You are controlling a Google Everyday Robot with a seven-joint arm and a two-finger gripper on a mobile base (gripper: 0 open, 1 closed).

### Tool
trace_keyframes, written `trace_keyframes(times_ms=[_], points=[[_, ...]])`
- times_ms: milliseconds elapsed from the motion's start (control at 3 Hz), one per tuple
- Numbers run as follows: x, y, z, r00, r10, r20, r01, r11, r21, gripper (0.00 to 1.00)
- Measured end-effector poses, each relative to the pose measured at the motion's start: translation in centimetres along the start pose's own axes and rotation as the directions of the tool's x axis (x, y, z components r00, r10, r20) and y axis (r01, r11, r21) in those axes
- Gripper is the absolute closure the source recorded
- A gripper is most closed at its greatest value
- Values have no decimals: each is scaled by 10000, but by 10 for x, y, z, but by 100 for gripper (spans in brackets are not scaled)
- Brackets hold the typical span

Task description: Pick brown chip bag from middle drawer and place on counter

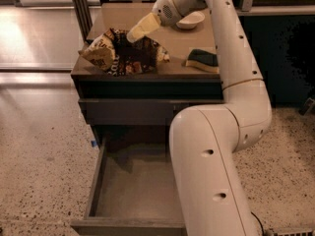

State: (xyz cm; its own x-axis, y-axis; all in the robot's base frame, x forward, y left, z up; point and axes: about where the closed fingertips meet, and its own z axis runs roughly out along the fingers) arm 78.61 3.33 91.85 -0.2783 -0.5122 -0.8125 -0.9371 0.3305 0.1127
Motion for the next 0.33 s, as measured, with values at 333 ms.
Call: trace_keyframes(times_ms=[333], points=[[0, 0, 0, 10000, 0, 0, 0, 10000, 0, 0]])
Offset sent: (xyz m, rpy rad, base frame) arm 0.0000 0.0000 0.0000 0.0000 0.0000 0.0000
